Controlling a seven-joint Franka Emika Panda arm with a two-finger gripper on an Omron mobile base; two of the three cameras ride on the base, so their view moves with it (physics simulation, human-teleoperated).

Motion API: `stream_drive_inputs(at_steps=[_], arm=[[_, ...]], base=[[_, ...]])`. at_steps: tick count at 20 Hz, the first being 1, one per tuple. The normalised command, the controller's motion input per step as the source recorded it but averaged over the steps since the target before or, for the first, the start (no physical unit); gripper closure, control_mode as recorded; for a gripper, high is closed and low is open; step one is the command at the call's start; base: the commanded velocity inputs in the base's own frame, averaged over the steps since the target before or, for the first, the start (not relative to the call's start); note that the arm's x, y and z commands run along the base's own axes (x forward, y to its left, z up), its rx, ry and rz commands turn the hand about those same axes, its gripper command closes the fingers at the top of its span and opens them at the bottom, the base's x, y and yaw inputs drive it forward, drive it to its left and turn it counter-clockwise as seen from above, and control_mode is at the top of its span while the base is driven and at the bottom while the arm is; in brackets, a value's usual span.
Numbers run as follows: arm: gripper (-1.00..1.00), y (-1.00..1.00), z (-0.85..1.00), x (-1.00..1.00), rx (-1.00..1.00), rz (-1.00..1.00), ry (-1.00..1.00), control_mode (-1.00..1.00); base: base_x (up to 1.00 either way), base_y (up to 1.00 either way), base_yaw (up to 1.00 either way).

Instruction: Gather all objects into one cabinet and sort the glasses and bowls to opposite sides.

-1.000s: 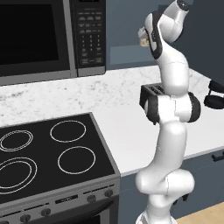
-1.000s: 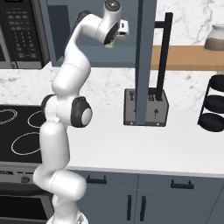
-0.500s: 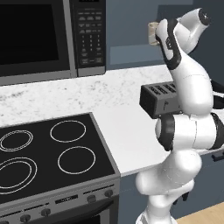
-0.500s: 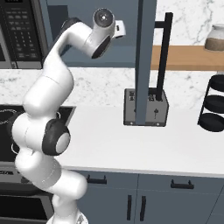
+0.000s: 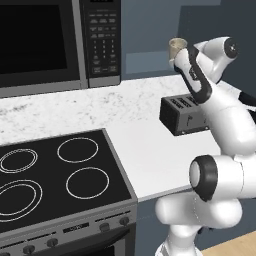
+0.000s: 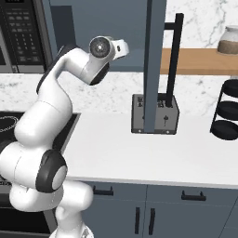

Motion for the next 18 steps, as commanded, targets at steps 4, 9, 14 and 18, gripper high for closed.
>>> stream_drive_inputs(at_steps=[4,9,14,18], arm=[[1.00,0.00,0.34,-0.92,-0.02,0.00,0.23,-1.00],[1.00,0.00,0.42,-0.28,0.00,0.00,0.14,-1.00],[1.00,0.00,0.00,0.00,0.00,0.00,0.00,-1.00],[1.00,0.00,0.00,0.00,0.00,0.00,0.00,-1.00]], base=[[0.00,0.00,0.00],[0.00,0.00,0.00],[0.00,0.00,0.00],[0.00,0.00,0.00]])
